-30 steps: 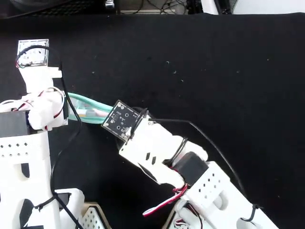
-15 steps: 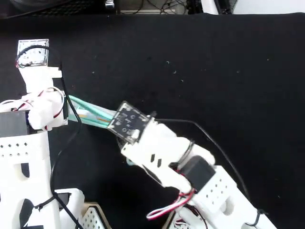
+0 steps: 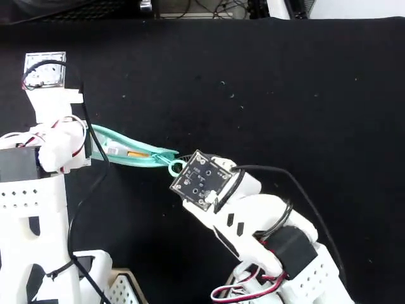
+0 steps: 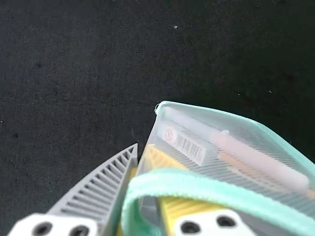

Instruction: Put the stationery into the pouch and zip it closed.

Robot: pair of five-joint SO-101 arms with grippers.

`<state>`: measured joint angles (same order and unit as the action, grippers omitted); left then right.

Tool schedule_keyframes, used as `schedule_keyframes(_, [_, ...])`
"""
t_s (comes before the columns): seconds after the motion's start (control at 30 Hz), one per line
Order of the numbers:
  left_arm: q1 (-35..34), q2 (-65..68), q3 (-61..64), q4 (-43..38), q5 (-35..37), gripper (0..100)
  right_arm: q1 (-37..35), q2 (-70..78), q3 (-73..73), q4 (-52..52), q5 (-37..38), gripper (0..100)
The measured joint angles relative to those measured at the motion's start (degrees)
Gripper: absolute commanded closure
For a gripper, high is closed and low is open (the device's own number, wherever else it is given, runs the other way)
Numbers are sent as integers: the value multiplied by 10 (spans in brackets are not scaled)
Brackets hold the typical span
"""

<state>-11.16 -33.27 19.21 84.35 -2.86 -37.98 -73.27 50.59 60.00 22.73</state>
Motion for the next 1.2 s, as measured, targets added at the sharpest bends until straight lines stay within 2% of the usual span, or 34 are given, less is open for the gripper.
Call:
schedule_keyframes(0.13, [0,0,0,0,0,970,0,0,0,-19,0,962])
schedule_keyframes(0.27, [0,0,0,0,0,970,-4,-1,0,-36,3,779])
schedule_keyframes(0.43, [0,0,0,0,0,970,-13,-2,5,-34,4,873])
schedule_keyframes(0.7, [0,0,0,0,0,970,-16,-2,36,-63,2,888])
schedule_keyframes(0.8, [0,0,0,0,0,970,-16,-4,36,-68,3,985])
schedule_keyframes(1.2, [0,0,0,0,0,970,-17,-6,19,-73,4,985])
